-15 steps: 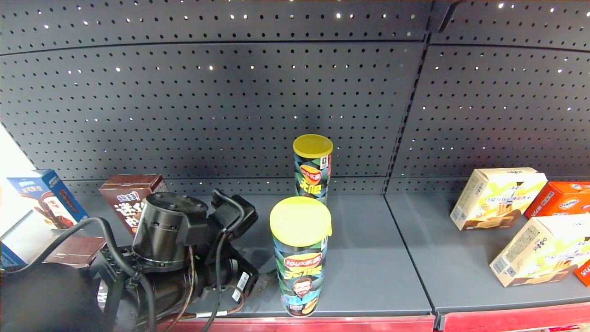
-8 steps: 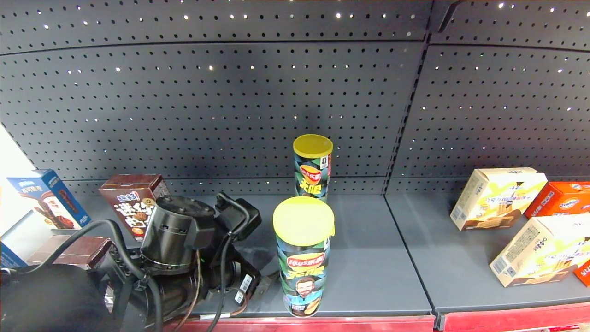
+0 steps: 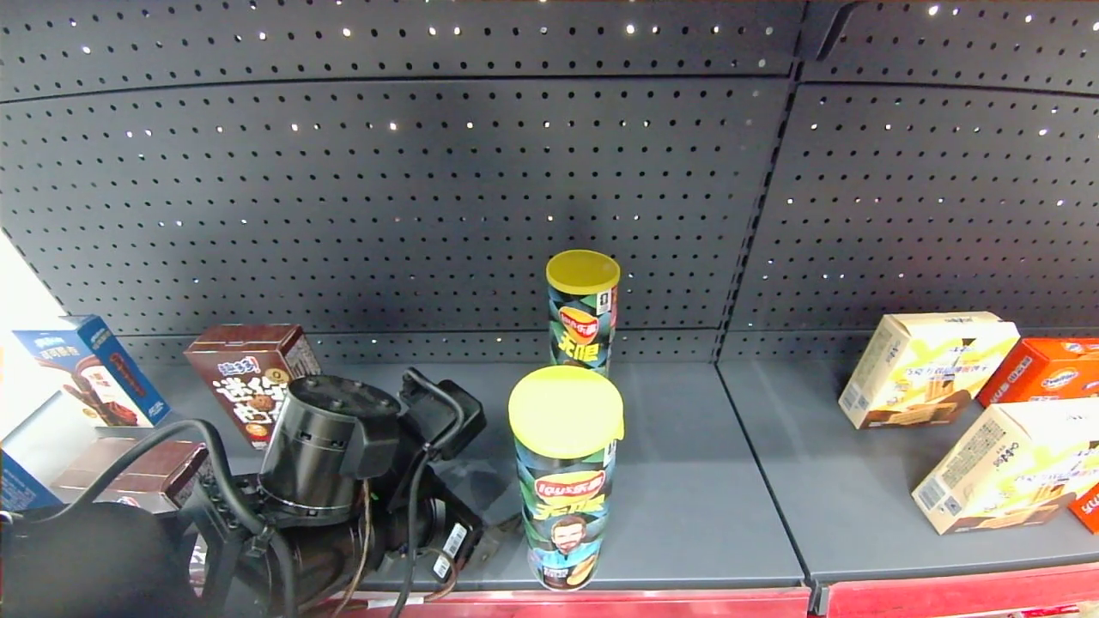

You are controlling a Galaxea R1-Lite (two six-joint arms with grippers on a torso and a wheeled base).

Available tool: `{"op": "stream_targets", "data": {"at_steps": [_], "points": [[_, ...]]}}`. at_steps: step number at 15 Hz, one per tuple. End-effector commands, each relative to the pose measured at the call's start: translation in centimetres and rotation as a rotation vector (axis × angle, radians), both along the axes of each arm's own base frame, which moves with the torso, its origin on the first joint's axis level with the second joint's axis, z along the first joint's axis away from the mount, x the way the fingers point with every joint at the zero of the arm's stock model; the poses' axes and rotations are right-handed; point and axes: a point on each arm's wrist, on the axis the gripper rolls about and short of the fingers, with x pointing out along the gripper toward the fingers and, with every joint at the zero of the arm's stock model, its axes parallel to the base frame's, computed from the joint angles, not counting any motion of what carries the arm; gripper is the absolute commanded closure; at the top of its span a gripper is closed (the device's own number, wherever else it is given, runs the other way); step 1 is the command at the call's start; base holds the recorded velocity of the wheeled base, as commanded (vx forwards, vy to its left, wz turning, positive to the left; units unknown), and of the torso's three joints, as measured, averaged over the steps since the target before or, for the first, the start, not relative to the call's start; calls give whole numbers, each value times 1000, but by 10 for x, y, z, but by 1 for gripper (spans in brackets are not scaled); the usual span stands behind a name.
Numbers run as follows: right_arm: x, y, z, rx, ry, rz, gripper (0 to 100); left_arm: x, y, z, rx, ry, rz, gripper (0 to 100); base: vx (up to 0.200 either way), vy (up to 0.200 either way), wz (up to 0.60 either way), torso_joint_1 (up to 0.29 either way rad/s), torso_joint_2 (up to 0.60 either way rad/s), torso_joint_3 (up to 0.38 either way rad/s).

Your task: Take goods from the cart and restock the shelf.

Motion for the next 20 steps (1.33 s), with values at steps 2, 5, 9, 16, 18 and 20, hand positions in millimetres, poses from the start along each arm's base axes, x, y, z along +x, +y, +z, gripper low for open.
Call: {"op": "stream_targets", "data": {"at_steps": [2,5,9,16,18,20], "points": [[0,0,0,0,1,0,0,-2,-2,1,-3,-1,-8,0,0,0,0,0,0,0],[0,0,0,0,1,0,0,-1,-3,1,-5,-4,-11,0,0,0,0,0,0,0],[0,0,0,0,1,0,0,-2,-10,3,-10,-11,-34,0,0,0,0,0,0,0],[0,0,0,0,1,0,0,1,-18,2,-10,-11,-48,0,0,0,0,0,0,0],[0,0,0,0,1,0,0,2,-20,2,-11,-12,-51,0,0,0,0,0,0,0],[0,0,0,0,1,0,0,4,-19,3,-14,-16,-45,0,0,0,0,0,0,0]]}}
